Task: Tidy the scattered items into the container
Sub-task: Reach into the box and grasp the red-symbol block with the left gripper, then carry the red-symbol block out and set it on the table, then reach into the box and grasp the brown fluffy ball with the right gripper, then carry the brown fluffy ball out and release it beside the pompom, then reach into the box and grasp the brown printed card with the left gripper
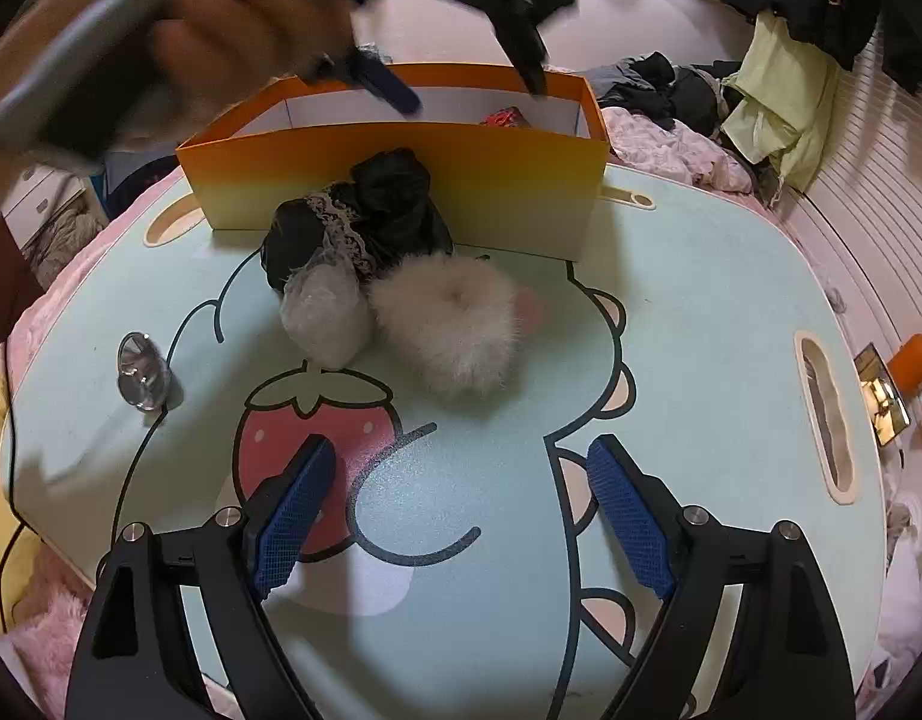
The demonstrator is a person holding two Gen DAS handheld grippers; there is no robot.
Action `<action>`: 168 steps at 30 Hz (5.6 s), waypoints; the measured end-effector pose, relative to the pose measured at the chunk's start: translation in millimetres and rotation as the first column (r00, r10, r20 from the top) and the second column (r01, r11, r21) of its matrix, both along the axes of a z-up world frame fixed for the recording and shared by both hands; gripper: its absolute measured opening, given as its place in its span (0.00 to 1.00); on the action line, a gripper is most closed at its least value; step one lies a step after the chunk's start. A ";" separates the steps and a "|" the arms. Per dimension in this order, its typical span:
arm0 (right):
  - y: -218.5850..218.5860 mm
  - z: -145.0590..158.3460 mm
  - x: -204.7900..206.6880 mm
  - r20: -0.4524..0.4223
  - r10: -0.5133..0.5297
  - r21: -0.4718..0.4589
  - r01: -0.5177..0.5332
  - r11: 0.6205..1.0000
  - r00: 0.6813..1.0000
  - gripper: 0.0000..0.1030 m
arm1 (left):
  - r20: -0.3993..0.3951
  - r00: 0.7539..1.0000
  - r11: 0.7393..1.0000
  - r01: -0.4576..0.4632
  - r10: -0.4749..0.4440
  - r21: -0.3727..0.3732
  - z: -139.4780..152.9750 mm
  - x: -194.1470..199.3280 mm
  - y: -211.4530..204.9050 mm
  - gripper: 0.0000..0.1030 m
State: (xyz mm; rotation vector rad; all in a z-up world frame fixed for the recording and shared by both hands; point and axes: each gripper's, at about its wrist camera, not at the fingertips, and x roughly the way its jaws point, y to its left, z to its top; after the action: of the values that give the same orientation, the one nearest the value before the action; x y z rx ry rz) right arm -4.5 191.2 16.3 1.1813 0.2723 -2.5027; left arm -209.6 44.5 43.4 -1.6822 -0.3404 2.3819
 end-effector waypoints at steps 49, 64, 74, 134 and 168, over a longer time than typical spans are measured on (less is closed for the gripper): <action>1.9 0.6 -0.6 -0.006 -0.025 -0.005 0.025 1.000 1.000 0.85 | -0.313 0.941 0.992 0.123 -0.128 -0.037 -6.9 240.3 -100.1 0.62; 3.7 1.2 -0.6 -0.006 -0.030 -0.003 0.030 1.000 1.000 0.85 | -0.295 0.928 0.972 0.205 -0.229 -0.113 -28.5 231.9 -63.2 0.14; 27.2 26.2 -13.4 0.012 -0.033 -0.104 0.034 0.994 0.999 0.68 | -0.426 0.895 0.990 0.095 -0.131 -0.106 -23.8 253.9 -48.1 0.68; 42.6 53.2 -58.5 0.263 0.061 -0.280 0.016 0.960 0.963 0.15 | -0.476 0.873 0.993 0.071 -0.108 -0.095 -41.2 260.6 -34.3 0.86; 63.6 22.4 -10.3 0.153 -0.004 -0.530 0.086 0.843 0.988 0.68 | 0.028 0.986 0.965 0.168 -0.165 -0.203 8.0 35.1 10.8 0.75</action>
State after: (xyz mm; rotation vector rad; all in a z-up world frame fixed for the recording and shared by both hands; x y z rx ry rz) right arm -14.9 254.8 38.7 1.1214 -0.4775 -2.2800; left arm -174.5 55.2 51.4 -1.7328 0.0476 2.3510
